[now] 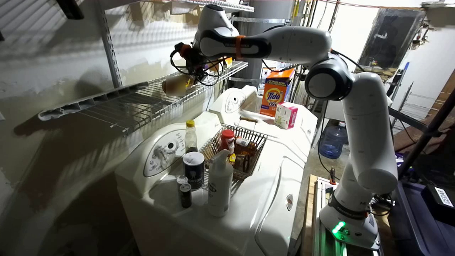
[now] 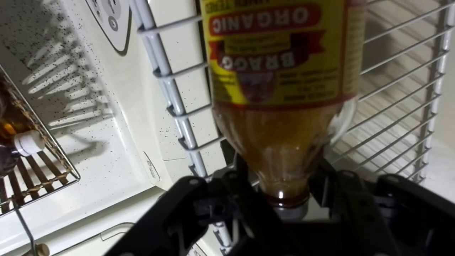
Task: Place the vinegar bottle on the bottom shelf upright.
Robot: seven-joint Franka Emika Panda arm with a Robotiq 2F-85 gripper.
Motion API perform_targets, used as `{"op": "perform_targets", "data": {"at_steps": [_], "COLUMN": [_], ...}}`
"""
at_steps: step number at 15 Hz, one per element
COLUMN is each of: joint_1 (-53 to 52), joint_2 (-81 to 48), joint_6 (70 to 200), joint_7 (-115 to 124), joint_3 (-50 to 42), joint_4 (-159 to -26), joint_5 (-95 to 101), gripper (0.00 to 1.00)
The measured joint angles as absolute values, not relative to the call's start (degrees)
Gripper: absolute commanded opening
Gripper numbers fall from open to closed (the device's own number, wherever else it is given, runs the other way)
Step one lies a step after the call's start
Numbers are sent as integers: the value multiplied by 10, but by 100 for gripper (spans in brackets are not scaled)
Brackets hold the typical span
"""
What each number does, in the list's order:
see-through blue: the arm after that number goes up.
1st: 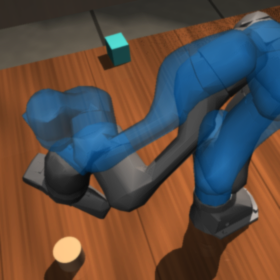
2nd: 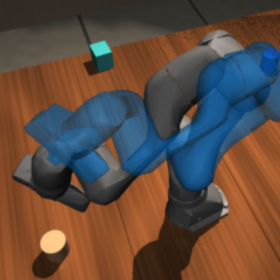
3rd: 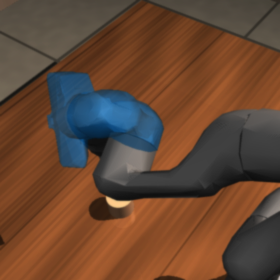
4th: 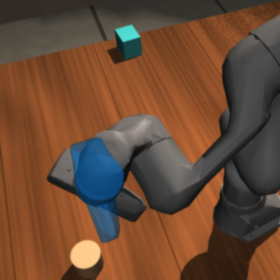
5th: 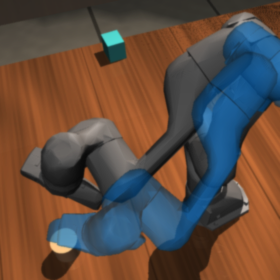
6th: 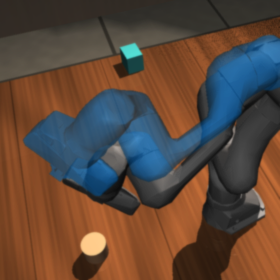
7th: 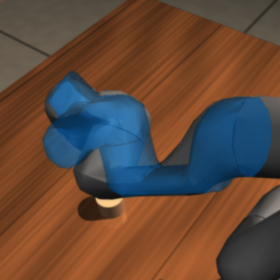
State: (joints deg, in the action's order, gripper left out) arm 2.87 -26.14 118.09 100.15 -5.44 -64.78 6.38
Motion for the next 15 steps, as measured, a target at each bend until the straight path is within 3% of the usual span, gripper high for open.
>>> {"op": "perform_targets", "data": {"at_steps": [15], "joint_1": [-51], "joint_2": [-262], "joint_6": [1252], "joint_7": [1010], "joint_3": [-76], "joint_4": [-605], "joint_5": [258], "gripper": [16]}}
